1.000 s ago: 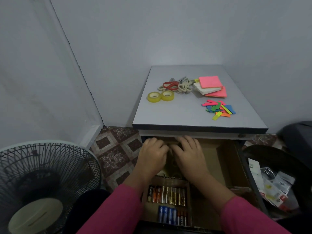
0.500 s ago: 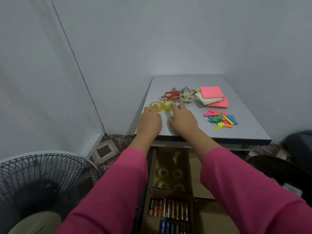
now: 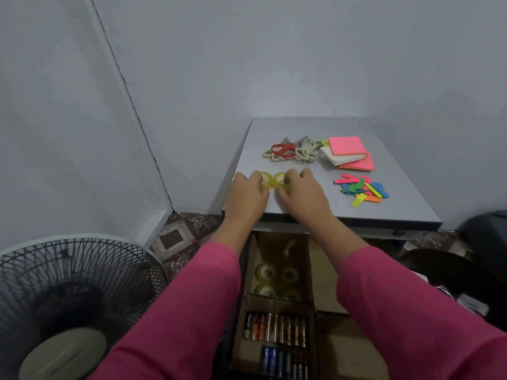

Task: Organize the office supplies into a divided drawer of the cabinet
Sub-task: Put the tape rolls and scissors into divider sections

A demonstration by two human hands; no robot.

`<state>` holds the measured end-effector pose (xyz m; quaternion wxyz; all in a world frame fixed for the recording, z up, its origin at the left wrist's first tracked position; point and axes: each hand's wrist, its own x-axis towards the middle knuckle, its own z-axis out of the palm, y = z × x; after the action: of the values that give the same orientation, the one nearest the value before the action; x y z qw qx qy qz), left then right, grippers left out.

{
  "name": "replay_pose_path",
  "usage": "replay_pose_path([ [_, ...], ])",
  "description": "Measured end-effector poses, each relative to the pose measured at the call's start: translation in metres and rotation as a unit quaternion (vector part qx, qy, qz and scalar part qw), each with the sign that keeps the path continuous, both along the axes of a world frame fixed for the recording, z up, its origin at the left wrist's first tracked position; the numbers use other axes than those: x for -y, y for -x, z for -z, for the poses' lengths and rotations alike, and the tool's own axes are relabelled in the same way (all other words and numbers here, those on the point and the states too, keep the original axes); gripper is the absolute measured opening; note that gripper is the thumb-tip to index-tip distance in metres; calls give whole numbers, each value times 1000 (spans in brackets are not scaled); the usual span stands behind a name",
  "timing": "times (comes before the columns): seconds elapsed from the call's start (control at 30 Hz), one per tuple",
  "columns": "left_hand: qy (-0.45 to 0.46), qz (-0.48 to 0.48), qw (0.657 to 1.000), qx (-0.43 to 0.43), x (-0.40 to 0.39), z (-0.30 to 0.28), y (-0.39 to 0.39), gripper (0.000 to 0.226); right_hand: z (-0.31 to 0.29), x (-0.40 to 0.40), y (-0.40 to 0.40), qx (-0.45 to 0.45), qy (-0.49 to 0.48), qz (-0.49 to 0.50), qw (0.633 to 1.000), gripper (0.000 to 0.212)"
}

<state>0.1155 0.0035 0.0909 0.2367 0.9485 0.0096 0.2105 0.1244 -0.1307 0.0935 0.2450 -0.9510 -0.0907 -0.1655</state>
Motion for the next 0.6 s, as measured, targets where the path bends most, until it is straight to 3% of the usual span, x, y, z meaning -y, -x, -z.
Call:
replay_pose_path([
  [0.13,21,38,998,43,-5,8,30,20,3,12,24,11,-62,-33,997,25],
  [0.23,44,70,989,121,-9,17,62,17,6,22,51,39,-110,-53,992,21],
  [0.4,-11,112,967,231,-15,50,102,17,32,43,97,43,-116,-92,988,22],
  [0.6,-110,104,983,102,-15,88,103,18,72,53,110,-72,25,-63,995,26],
])
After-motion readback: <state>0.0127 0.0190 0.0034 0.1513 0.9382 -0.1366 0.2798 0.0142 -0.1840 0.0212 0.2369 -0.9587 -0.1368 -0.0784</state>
